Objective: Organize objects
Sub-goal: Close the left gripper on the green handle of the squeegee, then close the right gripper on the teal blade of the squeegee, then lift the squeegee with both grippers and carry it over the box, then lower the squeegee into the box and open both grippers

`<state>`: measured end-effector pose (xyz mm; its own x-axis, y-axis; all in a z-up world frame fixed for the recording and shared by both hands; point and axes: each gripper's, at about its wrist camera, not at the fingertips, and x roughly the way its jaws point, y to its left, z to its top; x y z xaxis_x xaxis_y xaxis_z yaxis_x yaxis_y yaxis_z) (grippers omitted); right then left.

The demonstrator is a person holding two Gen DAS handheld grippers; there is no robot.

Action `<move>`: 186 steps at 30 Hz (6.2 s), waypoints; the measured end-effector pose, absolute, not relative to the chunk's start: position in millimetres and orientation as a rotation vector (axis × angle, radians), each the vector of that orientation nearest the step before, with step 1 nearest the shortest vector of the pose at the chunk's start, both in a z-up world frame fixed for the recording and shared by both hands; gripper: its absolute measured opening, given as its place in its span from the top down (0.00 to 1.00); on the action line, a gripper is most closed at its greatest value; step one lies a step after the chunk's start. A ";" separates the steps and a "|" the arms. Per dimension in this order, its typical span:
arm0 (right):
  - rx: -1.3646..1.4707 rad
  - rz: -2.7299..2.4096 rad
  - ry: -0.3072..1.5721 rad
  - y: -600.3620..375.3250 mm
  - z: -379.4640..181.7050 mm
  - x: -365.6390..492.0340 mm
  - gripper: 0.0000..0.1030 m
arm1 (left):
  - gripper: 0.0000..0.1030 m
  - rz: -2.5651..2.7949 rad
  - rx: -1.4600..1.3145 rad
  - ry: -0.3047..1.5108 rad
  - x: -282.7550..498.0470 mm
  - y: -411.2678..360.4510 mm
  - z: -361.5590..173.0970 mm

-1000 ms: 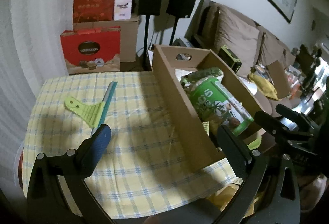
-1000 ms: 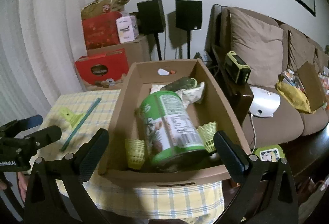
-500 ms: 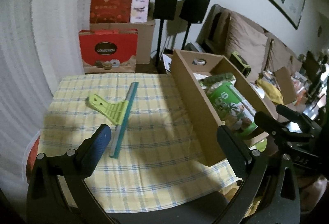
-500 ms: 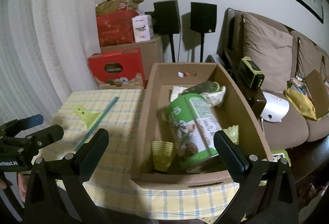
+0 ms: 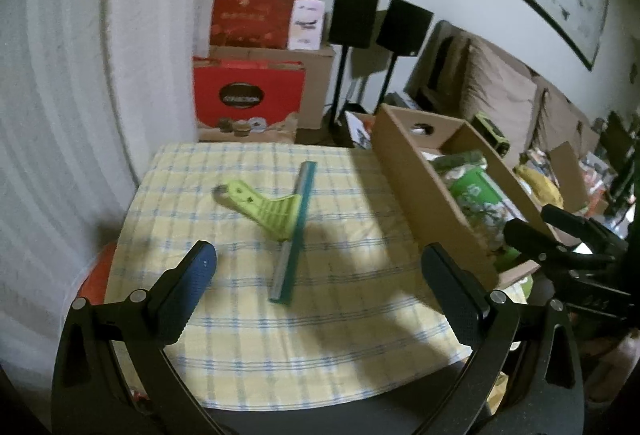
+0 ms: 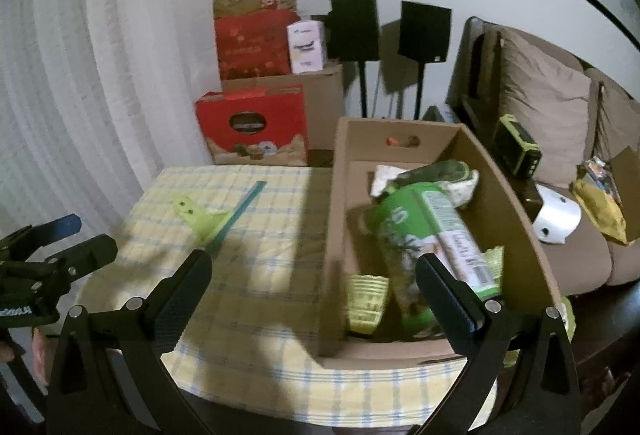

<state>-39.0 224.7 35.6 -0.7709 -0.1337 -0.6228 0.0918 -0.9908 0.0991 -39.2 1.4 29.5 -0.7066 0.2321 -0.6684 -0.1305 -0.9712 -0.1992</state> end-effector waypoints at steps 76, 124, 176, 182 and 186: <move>1.359 -2.389 -0.310 87.7 -99.8 -158.0 0.44 | 0.85 2.403 -1.413 -0.911 -221.3 -88.0 -127.7; 1.166 -2.758 -0.282 289.7 27.2 -92.9 0.81 | 0.91 2.179 -1.209 -0.885 -204.2 118.2 10.2; 1.464 -2.885 -0.255 413.6 -48.0 -141.7 0.79 | 0.83 2.203 -1.392 -0.709 -263.8 278.7 -42.0; 1.451 -2.873 -0.284 414.2 -48.6 -135.5 0.80 | 0.57 2.253 -1.351 -0.712 -256.8 254.2 -31.6; 1.416 -2.888 -0.285 411.4 -39.6 -129.6 0.80 | 0.57 2.265 -1.357 -0.668 -252.9 238.4 -25.2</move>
